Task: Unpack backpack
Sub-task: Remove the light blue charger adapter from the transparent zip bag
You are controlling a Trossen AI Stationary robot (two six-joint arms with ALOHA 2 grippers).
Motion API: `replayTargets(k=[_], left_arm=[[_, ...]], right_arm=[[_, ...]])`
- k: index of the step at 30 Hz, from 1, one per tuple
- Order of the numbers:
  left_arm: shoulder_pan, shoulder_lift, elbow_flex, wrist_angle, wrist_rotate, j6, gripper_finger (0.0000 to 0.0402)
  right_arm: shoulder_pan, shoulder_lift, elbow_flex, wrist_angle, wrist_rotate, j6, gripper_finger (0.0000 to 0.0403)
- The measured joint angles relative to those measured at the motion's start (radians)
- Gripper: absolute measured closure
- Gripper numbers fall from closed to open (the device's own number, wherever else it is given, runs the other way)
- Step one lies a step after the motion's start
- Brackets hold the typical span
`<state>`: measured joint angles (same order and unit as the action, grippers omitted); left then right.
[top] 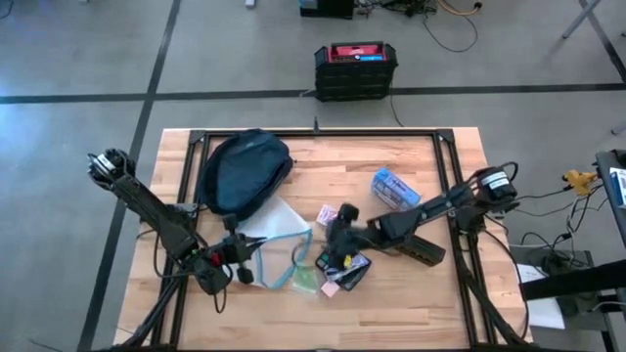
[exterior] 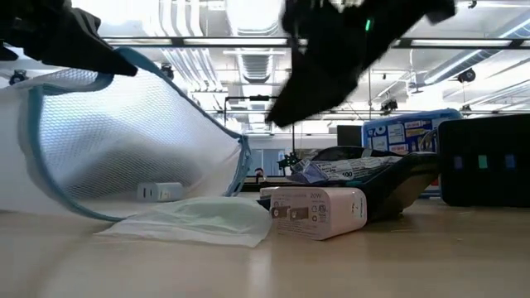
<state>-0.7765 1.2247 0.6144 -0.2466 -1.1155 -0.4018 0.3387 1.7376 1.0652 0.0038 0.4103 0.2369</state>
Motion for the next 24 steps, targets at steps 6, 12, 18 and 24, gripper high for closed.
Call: replayTargets(k=[6, 12, 18, 24], left_arm=[[0.002, 0.0, 0.011, 0.019, -0.116, 0.075, 0.0402], [-0.002, 0.001, 0.098, 0.036, -0.084, 0.154, 0.0402], [-0.017, 0.051, 0.154, 0.046, 0.003, 0.199, 0.0402], [-0.022, 0.144, 0.156, 0.078, 0.008, 0.185, 0.0402]], right_arm=[[0.052, 0.183, 0.083, 0.224, 0.001, -0.034, 0.0076], [0.023, 0.413, 0.242, 0.227, 0.007, -0.039, 0.0086], [-0.001, 0.499, 0.314, 0.198, 0.001, -0.02, 0.0097], [-0.017, 0.495, 0.311, 0.188, 0.011, -0.026, 0.0098]])
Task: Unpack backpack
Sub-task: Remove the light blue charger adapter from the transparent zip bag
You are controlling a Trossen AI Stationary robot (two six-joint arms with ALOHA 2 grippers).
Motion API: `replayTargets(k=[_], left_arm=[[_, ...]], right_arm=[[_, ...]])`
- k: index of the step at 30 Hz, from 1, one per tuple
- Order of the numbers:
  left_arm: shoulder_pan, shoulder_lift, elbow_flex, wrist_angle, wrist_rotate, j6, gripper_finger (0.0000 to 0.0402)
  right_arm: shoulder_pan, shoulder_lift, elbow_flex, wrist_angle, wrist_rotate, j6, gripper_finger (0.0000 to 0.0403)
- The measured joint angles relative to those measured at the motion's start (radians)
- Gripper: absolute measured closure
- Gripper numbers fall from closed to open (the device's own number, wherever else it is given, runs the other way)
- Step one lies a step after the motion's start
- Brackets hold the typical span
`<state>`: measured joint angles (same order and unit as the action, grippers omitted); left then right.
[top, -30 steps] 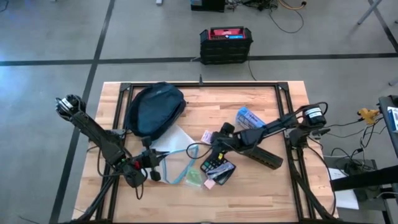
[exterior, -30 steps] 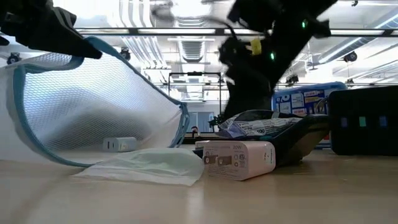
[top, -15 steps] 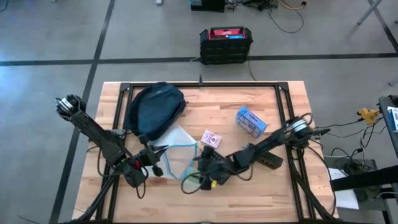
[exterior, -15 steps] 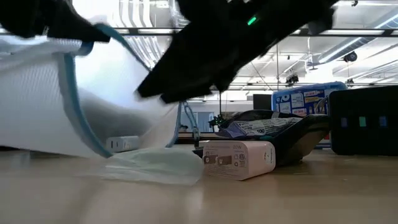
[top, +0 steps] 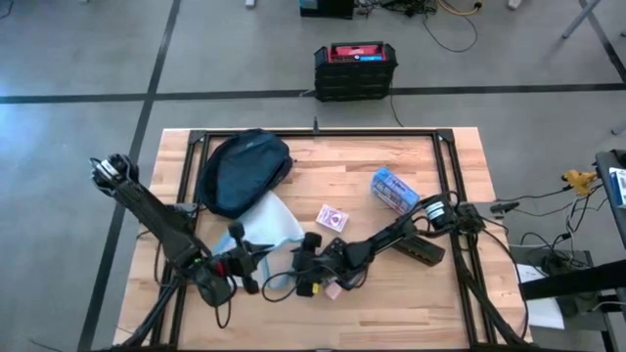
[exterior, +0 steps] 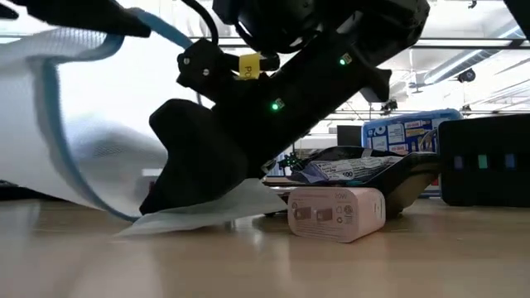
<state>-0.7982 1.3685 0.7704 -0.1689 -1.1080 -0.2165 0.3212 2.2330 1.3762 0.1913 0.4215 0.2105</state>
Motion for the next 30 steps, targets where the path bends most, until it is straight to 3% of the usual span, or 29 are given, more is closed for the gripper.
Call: replayTargets(k=[9, 21, 30], left_arm=[[-0.008, 0.092, 0.135, -0.009, 0.011, 0.119, 0.0402], [-0.008, 0.102, 0.067, -0.079, 0.013, -0.069, 0.0402], [-0.008, 0.101, 0.058, -0.078, 0.014, -0.103, 0.0402]], right_arm=[[-0.026, 0.002, -0.002, -0.004, 0.032, 0.03, 0.01], [-0.027, 0.002, -0.003, 0.007, -0.023, 0.046, 0.0062], [-0.025, 0.002, 0.029, 0.001, -0.106, 0.089, 0.0041]])
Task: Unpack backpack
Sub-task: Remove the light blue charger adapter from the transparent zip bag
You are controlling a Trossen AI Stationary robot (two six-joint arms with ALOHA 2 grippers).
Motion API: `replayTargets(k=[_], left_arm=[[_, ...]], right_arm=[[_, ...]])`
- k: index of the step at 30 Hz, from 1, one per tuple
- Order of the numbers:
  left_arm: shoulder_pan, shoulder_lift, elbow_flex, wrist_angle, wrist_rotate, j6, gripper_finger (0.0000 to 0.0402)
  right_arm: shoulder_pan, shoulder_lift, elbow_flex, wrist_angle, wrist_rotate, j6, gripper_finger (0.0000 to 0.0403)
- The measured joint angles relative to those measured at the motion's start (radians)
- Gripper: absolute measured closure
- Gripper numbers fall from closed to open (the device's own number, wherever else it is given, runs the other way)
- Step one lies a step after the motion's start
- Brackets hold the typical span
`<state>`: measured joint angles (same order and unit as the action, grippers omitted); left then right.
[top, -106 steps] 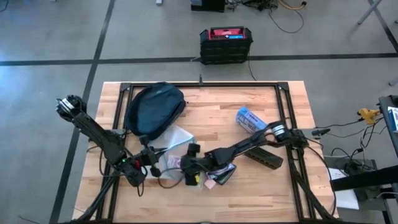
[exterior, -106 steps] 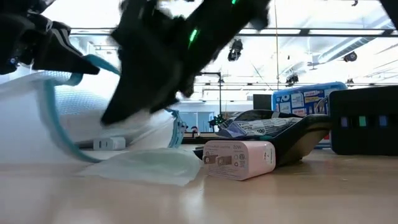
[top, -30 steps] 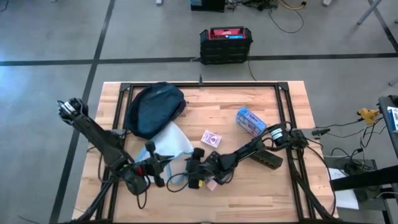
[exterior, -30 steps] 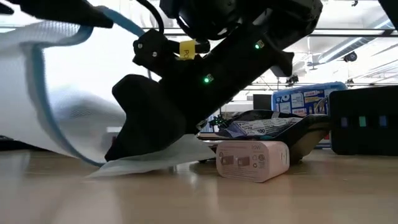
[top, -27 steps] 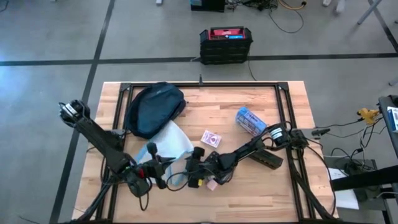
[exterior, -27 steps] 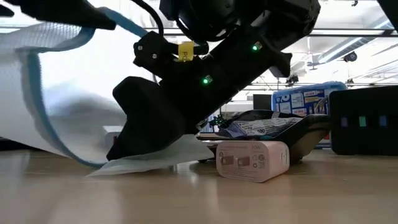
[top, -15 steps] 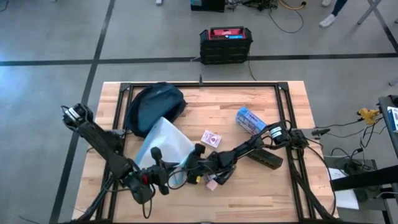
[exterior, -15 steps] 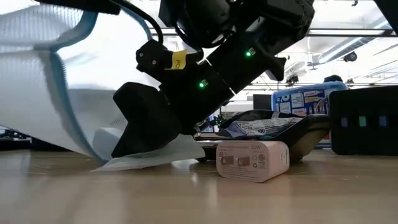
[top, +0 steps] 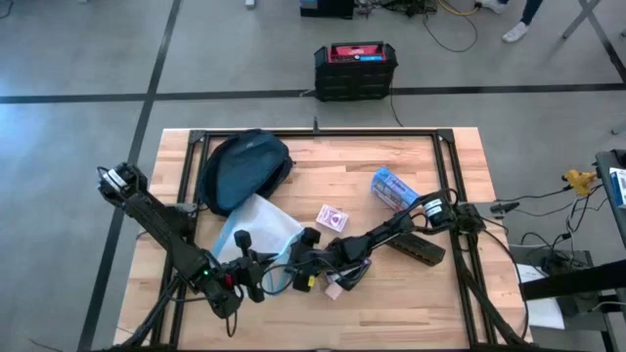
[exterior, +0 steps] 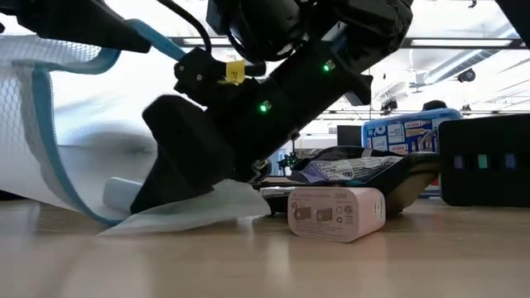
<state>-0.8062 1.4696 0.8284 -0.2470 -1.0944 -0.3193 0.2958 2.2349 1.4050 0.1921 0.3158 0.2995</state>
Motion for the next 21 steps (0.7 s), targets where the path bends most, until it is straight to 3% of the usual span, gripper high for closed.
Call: replayTargets(k=[6, 11, 21], left_arm=[[0.0, 0.0, -0.002, 0.0, 0.0, -0.03, 0.0402], [0.0, 0.0, -0.035, 0.001, 0.0, -0.095, 0.0402], [0.003, 0.0, -0.141, 0.103, -0.003, -0.192, 0.0402]], right_arm=[[0.001, 0.0, 0.012, 0.002, -0.079, 0.027, 0.0041], [0.0, -0.026, 0.013, -0.064, -0.086, 0.028, 0.0041], [0.005, -0.018, 0.028, -0.022, 0.006, -0.023, 0.0041]])
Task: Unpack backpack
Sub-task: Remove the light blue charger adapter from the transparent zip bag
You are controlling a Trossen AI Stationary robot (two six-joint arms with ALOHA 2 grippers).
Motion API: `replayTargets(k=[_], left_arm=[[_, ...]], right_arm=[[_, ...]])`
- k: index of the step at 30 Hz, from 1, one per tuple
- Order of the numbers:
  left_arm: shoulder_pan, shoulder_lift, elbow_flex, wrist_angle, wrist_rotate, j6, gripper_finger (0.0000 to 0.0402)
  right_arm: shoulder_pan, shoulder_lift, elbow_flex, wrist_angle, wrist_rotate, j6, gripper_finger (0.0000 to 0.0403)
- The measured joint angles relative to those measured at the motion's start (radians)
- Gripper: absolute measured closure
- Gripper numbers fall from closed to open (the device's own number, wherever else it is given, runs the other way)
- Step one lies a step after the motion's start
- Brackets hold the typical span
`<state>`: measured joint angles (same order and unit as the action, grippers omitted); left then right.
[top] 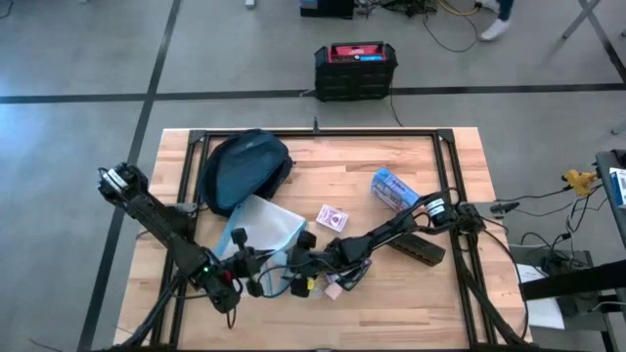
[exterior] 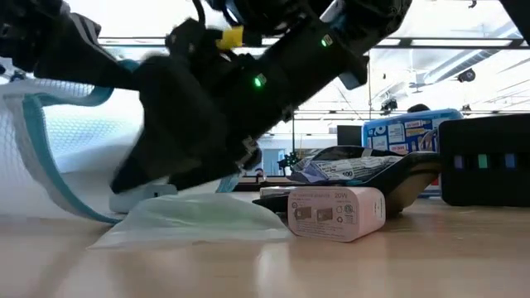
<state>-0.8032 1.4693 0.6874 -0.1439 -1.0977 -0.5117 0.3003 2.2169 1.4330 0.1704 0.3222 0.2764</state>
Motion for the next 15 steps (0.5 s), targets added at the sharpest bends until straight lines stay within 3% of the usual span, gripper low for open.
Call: replayTargets(k=[3, 10, 15], left_arm=[[0.0, 0.0, -0.029, 0.073, 0.0, 0.0, 0.0402], [0.0, 0.0, -0.096, 0.19, 0.0, 0.0, 0.0402], [0.0, 0.0, -0.124, 0.23, 0.0, -0.003, 0.0402]], right_arm=[[-0.007, 0.016, 0.0, 0.027, 0.065, -0.022, 0.0041], [-0.022, 0.08, 0.026, 0.079, 0.047, -0.031, 0.0047], [-0.031, 0.088, 0.031, 0.085, 0.047, -0.01, 0.0117]])
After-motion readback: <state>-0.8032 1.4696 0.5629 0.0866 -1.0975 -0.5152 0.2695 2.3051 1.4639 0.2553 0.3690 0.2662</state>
